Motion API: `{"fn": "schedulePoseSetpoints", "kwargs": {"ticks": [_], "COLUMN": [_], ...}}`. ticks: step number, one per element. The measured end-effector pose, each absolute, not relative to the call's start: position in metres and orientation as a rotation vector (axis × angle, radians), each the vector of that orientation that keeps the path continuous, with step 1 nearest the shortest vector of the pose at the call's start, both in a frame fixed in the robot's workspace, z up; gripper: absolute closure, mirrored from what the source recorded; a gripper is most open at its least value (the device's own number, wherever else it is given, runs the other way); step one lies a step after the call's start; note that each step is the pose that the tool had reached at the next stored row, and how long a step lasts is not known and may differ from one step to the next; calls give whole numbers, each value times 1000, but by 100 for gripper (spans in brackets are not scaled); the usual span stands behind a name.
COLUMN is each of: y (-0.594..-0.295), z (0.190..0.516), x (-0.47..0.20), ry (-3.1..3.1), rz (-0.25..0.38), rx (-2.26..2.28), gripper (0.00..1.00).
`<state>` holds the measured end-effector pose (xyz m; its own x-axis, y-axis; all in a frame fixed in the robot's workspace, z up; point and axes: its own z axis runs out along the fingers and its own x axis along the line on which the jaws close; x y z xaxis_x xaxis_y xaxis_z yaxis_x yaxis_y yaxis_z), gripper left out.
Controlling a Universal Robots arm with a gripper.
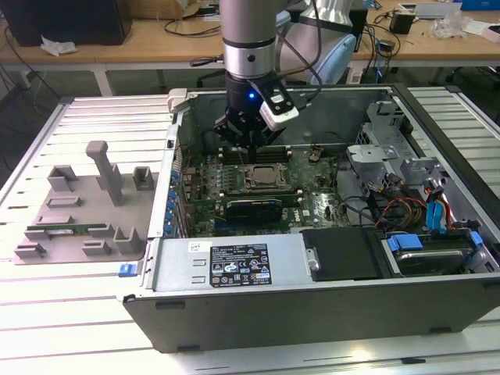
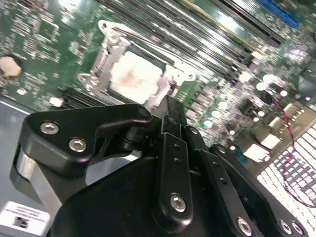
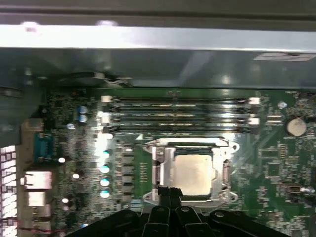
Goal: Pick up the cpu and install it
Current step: 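Install the first cpu locking lever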
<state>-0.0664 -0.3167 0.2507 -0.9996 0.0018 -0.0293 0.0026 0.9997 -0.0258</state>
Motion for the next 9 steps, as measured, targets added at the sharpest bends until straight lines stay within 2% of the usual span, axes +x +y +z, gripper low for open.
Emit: {"fn": "schedulePoseSetpoints", "kwargs": {"ticks": [9], "y": [-317], "z": [251], "x": [-87], "ry": [3112], "rz": [-38], "rx": [5], "gripper": [89]}}
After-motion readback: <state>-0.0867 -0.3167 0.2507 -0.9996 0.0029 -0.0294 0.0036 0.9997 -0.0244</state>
